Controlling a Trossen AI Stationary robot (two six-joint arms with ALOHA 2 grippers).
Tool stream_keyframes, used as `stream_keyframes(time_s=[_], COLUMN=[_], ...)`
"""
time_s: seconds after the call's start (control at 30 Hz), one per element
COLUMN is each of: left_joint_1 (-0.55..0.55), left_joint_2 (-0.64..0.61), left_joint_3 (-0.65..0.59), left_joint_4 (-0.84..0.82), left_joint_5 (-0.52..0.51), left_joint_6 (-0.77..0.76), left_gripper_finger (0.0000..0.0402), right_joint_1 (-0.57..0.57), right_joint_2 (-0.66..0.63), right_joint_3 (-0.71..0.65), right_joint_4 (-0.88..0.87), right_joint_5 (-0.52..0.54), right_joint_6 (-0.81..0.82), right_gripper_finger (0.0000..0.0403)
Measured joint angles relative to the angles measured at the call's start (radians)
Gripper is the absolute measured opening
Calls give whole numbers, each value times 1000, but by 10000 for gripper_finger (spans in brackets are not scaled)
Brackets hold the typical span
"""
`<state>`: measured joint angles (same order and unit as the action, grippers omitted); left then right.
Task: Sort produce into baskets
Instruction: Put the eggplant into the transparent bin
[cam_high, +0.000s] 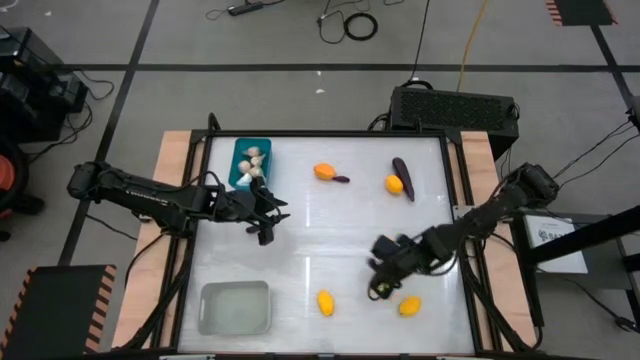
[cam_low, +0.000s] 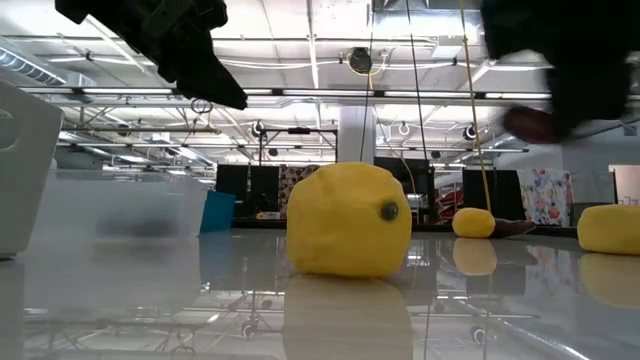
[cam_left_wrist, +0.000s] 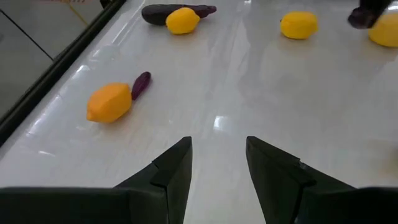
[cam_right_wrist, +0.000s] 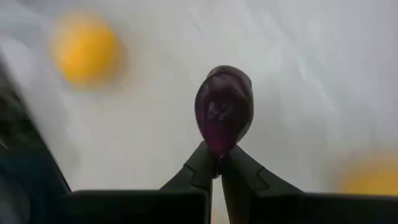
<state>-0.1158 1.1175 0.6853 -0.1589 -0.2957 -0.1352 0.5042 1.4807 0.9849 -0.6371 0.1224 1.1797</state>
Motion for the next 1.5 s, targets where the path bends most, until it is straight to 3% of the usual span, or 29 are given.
stream_keyframes(time_s=[0.13,0.23,0.43,0.63,0.87,1.03,1.2,1.5], left_joint_1=[0,0,0,0,0,0,0,0], left_joint_2=[0,0,-7,-8,-8,-8,-8,-8], left_joint_3=[0,0,1,1,1,1,1,0], left_joint_4=[-6,-41,-193,-365,-399,-444,-454,-454], left_joint_5=[-31,-120,-442,-571,-649,-690,-721,-708], left_joint_6=[19,21,-17,-30,-16,-17,-38,-44], left_gripper_finger=[160,160,160,160,160,160,160,160], right_joint_1=[-97,-175,-294,-391,-452,-462,-476,-503], right_joint_2=[2,32,173,418,699,807,842,836], right_joint_3=[7,9,9,74,400,576,661,670], right_joint_4=[313,589,982,1304,1198,1006,896,856], right_joint_5=[155,166,152,-22,-200,-226,-225,-268], right_joint_6=[-272,-460,-712,-749,-751,-786,-811,-810], right_gripper_finger=[12,12,12,12,15,36,65,130])
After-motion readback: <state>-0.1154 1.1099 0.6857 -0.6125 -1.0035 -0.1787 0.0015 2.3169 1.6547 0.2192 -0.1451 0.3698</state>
